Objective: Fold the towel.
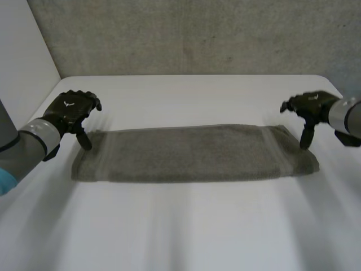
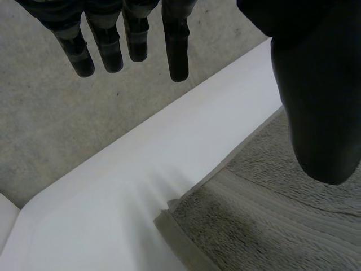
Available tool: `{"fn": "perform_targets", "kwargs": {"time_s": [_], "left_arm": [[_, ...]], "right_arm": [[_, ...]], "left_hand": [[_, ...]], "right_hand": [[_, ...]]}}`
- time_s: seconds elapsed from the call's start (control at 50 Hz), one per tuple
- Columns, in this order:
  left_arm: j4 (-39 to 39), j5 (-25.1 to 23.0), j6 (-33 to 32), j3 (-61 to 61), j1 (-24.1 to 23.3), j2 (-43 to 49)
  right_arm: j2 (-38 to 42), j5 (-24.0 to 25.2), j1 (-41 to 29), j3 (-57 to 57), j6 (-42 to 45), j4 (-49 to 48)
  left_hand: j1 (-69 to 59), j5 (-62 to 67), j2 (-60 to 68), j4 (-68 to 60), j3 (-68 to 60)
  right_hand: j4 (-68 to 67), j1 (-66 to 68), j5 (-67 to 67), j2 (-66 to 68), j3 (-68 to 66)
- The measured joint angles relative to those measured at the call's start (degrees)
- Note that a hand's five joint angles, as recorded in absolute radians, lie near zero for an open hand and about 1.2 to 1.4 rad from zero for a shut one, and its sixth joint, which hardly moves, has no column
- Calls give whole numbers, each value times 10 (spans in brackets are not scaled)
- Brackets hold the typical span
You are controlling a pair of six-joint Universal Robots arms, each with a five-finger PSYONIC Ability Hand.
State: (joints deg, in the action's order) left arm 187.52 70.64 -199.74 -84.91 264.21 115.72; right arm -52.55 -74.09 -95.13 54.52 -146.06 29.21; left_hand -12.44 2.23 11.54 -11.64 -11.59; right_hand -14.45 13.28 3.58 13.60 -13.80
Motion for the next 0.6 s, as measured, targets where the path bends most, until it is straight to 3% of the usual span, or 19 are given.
{"fn": "perform_targets", "kwargs": {"time_s": [0.16,0.32,0.36,0.42,0.46,0.6], "left_arm": [[37,0,0,-44,-3,-22],[37,0,0,-45,-4,-21],[36,0,1,-44,-4,-21],[36,0,1,-44,-4,-20],[36,0,1,-44,-4,-20],[35,1,2,-46,-3,-20]], "right_arm": [[-38,-10,4,163,50,-77],[-25,-12,3,227,67,-146],[-19,-15,4,232,67,-164],[-9,-24,7,235,68,-199],[-6,-32,11,233,68,-213],[-10,-85,49,214,90,-228]], "left_hand": [[0,0,0,0,0],[0,0,0,0,0],[0,0,0,0,0],[0,0,0,0,0],[0,0,0,0,0],[0,0,0,0,0]], "right_hand": [[0,0,0,0,0],[-18,21,21,19,-18],[-143,160,156,163,-146],[-460,473,476,475,-461],[-567,566,580,580,-565],[-621,609,625,607,-619]]}}
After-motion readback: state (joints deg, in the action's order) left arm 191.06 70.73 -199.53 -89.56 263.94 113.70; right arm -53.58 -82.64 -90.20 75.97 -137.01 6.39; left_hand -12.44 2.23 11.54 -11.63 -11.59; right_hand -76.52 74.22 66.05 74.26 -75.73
